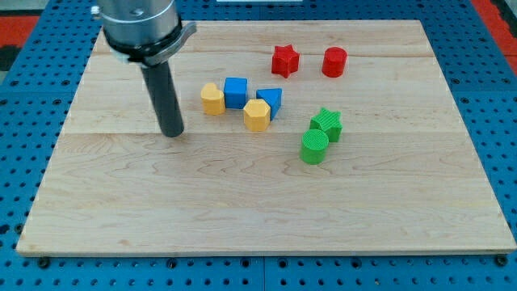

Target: Point your arm at the green circle

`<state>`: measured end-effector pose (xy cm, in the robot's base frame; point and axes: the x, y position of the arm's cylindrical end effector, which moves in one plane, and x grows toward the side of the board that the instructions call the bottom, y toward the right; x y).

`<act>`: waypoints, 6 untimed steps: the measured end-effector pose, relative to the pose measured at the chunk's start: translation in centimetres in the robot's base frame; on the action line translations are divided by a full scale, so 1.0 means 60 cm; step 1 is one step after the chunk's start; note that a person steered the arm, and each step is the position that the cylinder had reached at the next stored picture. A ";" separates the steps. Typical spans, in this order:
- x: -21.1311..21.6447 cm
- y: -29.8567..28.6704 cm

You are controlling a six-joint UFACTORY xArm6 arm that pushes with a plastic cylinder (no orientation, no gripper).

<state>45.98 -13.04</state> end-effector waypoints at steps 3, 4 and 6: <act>0.076 0.257; 0.076 0.258; 0.078 0.283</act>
